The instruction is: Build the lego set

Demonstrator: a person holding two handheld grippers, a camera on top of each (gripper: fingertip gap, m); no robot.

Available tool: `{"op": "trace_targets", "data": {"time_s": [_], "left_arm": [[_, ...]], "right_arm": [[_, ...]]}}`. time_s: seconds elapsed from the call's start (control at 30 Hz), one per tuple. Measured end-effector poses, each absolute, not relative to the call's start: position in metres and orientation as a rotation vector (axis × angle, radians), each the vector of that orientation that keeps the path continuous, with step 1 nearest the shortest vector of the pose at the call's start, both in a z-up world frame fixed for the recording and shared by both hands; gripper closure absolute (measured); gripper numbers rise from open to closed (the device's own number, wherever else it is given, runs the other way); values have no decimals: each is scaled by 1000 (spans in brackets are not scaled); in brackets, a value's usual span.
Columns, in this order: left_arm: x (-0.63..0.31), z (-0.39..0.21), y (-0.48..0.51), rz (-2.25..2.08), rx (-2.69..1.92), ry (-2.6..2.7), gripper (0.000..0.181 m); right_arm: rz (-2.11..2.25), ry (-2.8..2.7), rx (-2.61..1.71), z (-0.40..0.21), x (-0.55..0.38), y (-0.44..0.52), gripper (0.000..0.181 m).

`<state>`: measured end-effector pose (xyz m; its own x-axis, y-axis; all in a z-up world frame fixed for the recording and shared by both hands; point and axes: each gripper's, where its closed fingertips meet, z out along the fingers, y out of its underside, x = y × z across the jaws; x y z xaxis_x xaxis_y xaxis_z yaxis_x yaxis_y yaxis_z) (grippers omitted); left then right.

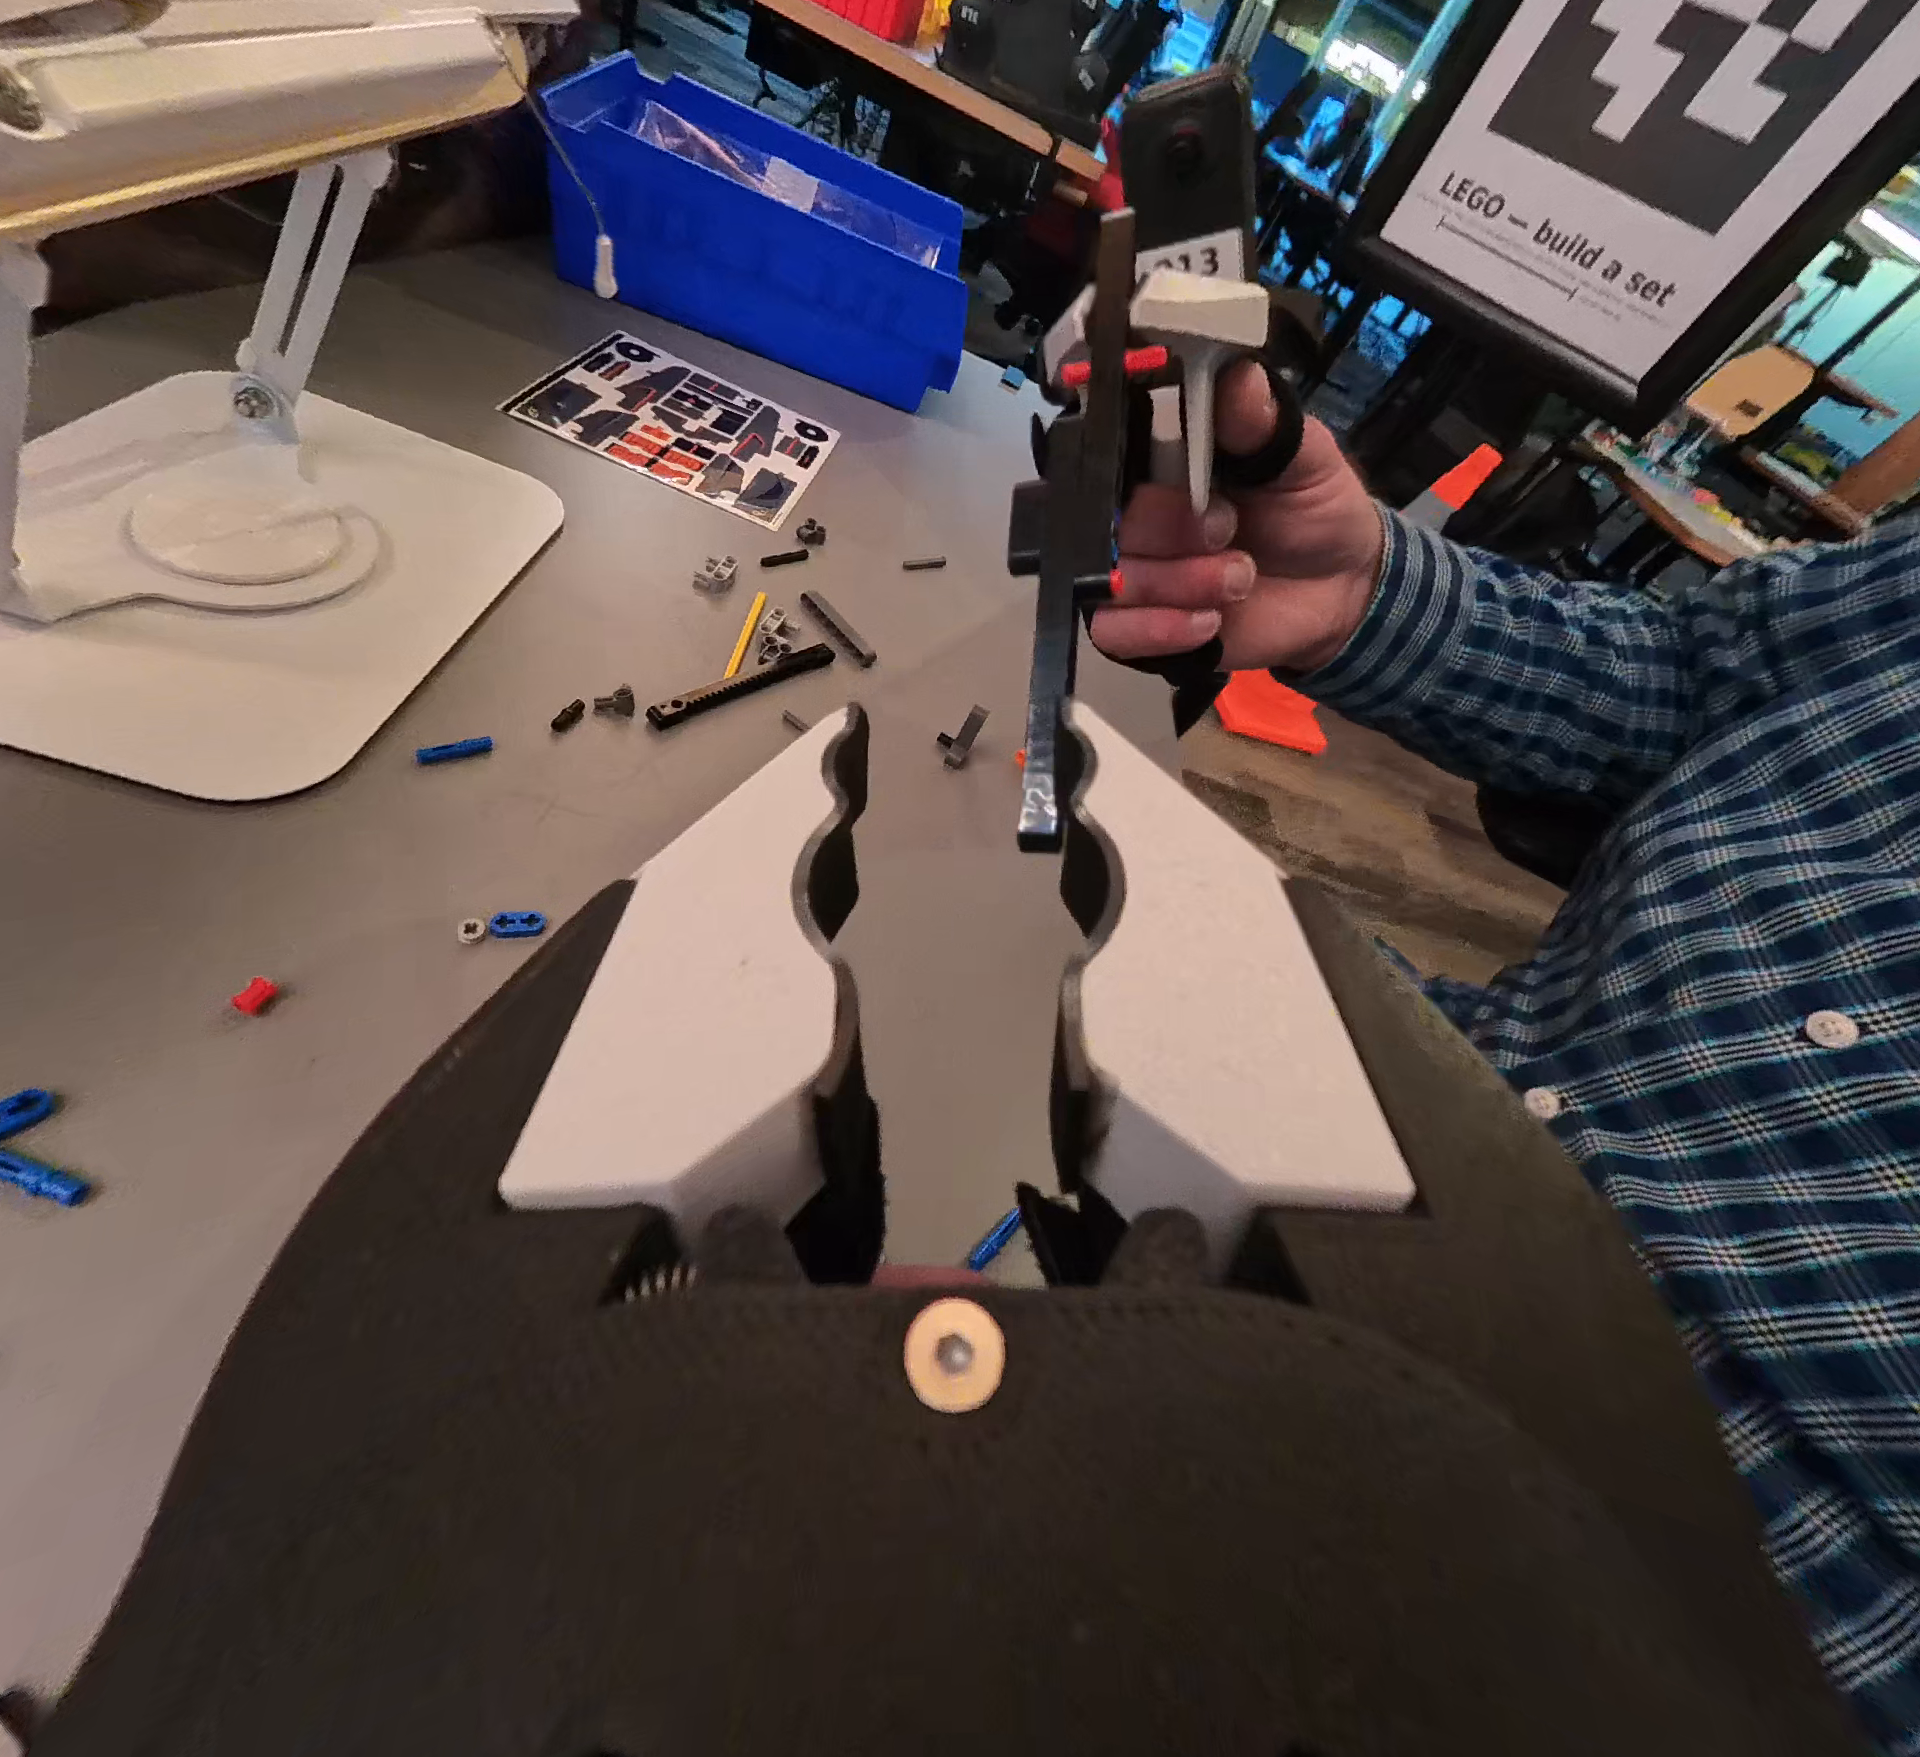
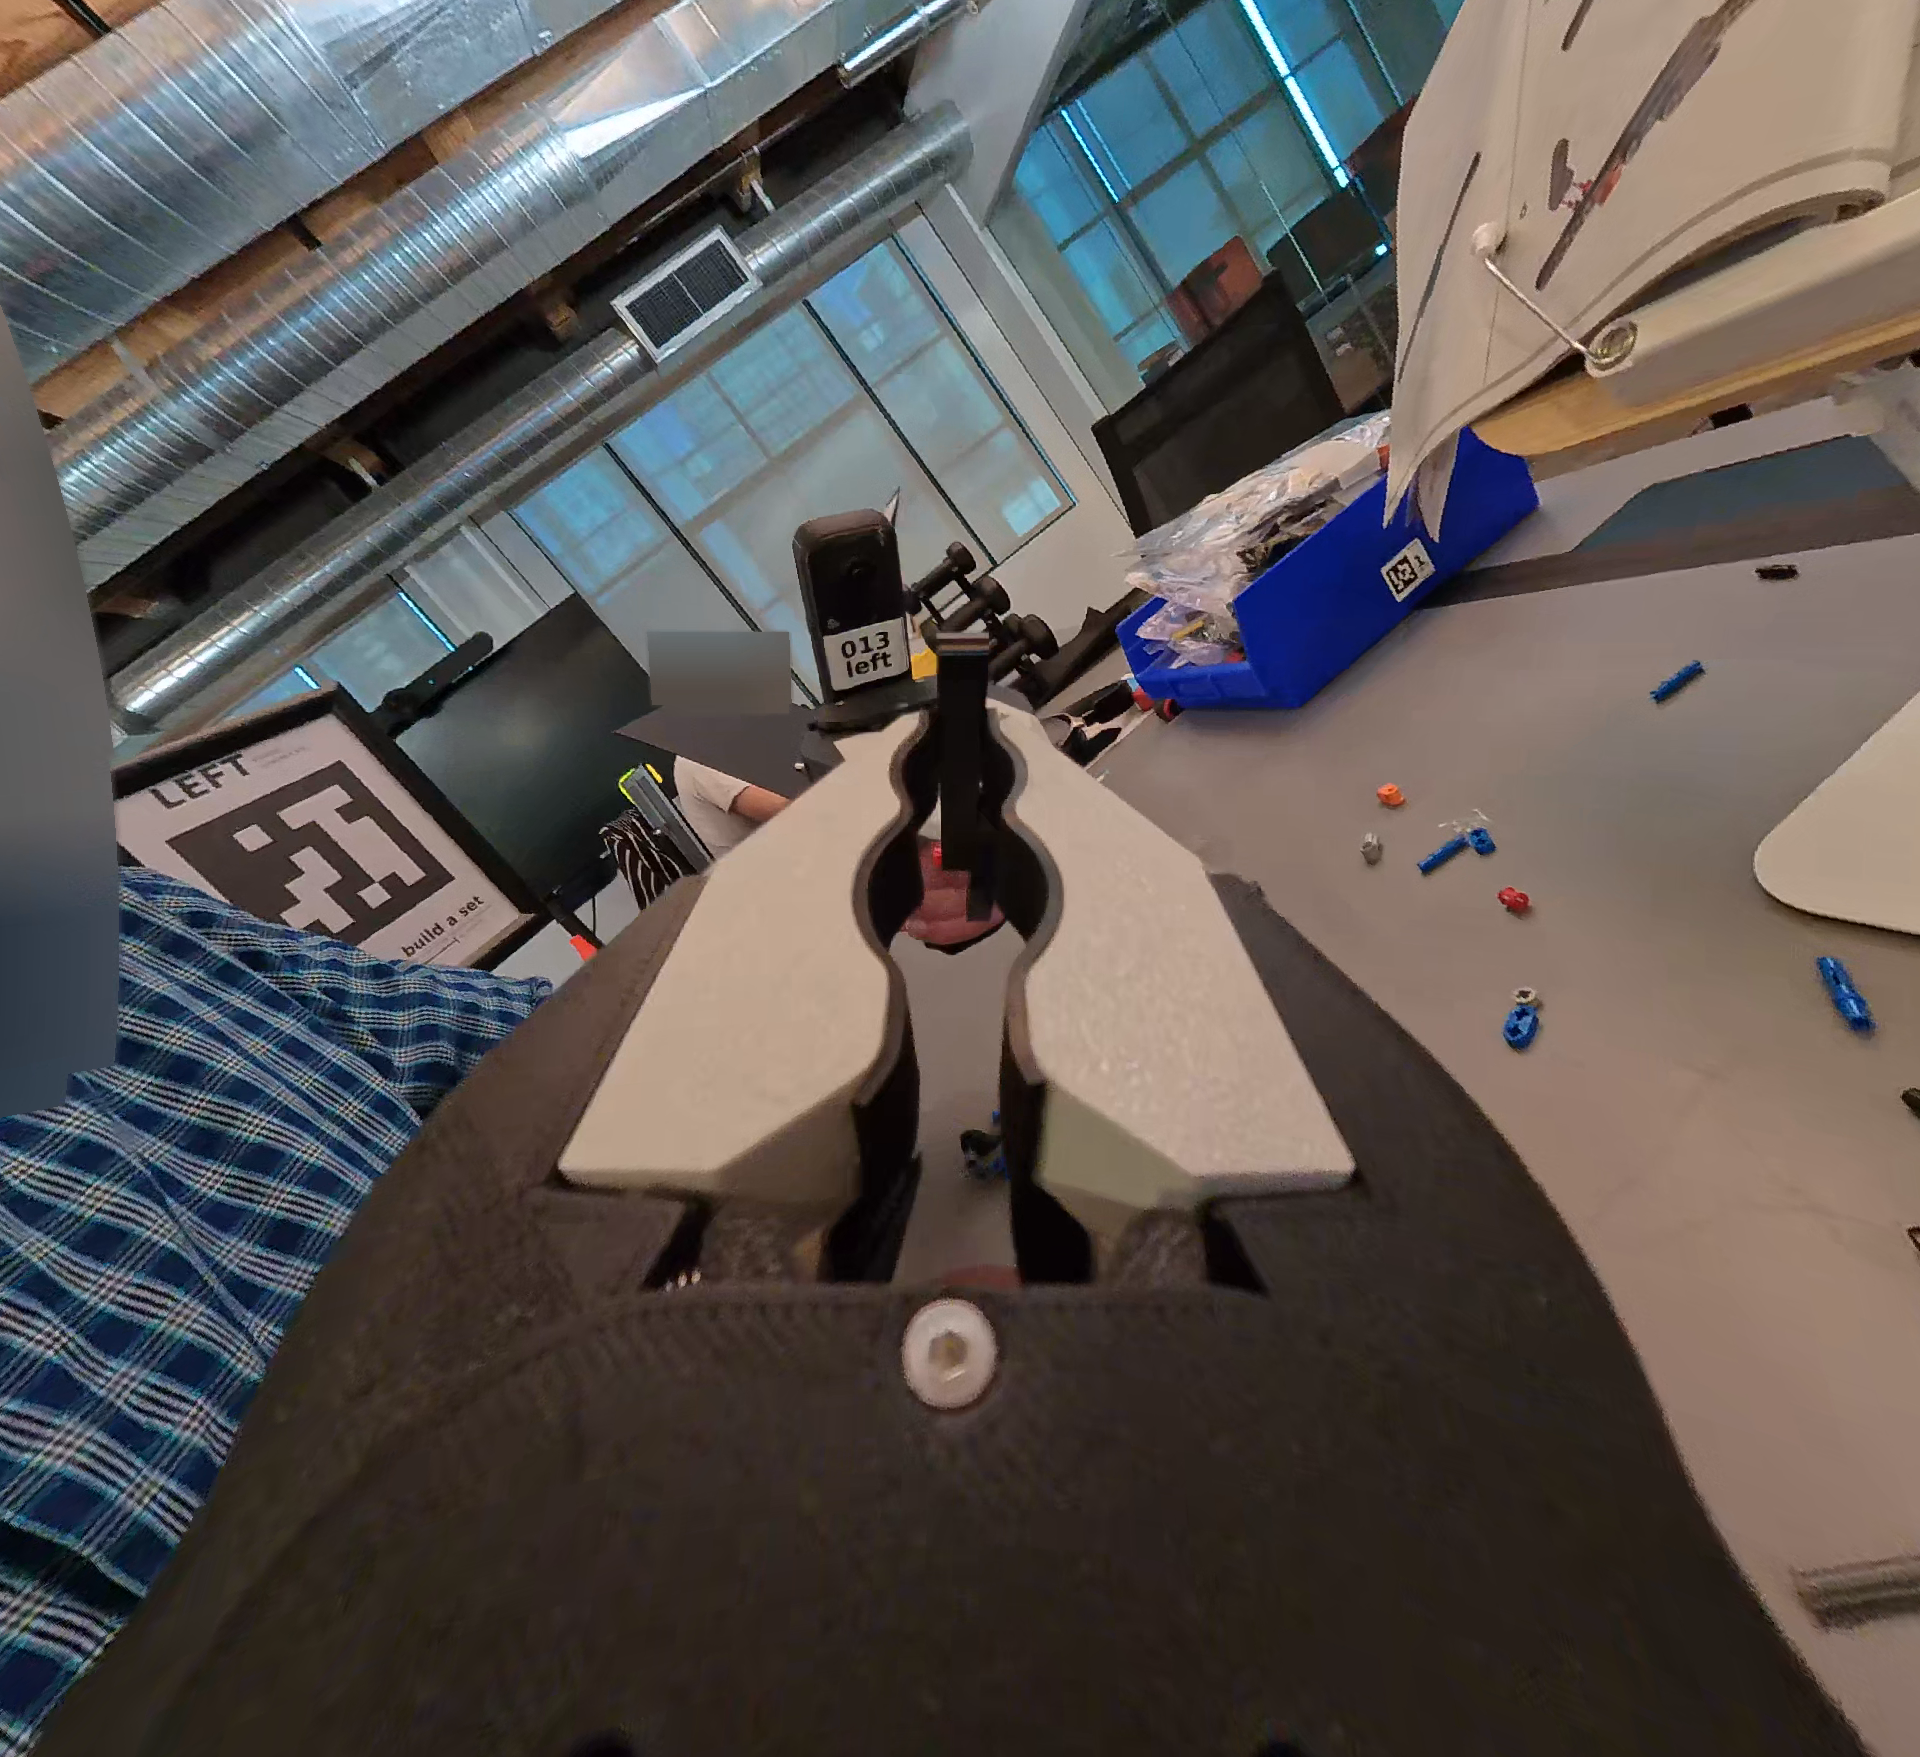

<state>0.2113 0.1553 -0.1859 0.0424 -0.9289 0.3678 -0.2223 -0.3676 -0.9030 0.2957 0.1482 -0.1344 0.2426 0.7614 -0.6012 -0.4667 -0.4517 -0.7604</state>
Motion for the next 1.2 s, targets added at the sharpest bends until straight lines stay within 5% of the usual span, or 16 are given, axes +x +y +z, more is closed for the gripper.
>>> {"op": "trace_targets", "data": {"time_s": [0.23, 0.4, 0.7, 1.2], "left_arm": [[227, -190, 131, -1331, -1621, 1311, 146], [235, -195, 124, -1321, -1602, 1337, 173], [226, -193, 142, -1259, -1643, 1241, 159], [228, -129, 123, -1269, -1542, 1138, 134]], "right_arm": [[1480, -305, -1407, -129, 300, 147, 176], [1494, -324, -1404, -129, 296, 146, 176], [1397, -386, -1414, -119, 292, 146, 176], [-446, -1371, -1288, -136, 236, 134, 176]]}}
